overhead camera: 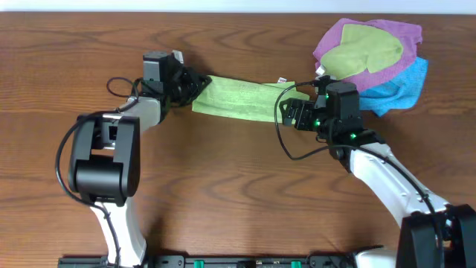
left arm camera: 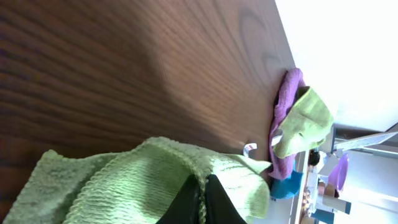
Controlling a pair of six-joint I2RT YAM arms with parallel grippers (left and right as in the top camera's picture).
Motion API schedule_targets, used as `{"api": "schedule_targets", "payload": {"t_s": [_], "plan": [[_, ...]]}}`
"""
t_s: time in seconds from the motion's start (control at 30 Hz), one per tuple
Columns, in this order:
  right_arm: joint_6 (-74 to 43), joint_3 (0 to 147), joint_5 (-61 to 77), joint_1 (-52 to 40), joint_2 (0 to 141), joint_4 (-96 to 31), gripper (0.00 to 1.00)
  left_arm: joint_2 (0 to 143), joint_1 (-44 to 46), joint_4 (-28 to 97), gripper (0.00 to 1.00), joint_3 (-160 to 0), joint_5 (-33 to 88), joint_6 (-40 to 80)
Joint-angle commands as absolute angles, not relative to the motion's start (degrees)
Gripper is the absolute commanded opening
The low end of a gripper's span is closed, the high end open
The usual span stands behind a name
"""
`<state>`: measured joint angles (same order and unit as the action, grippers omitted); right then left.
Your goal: Fold the cloth
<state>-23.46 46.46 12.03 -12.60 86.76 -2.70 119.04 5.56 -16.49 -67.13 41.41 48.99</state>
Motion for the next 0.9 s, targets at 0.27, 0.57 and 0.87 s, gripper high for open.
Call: {"api": "schedule_targets", "payload": {"t_s": [0.27,0.57,0.87], "plan": [[-23.0,47.1,11.8,-12.8,86.2,-3.7,0.99,115.7,5.1,-10.8,0.06,-68.1,40.7,44.9],[-22.6,47.1,11.8,-12.8,86.2,-4.3,0.99,110.5,4.2,3.0,0.06,-68.1,32.3,37.0],[-22.6,47.1,11.8,-12.8,86.2,-4.3,0.99,110.5,4.0,7.2,0.06,-68.1,30.3,35.3]]}}
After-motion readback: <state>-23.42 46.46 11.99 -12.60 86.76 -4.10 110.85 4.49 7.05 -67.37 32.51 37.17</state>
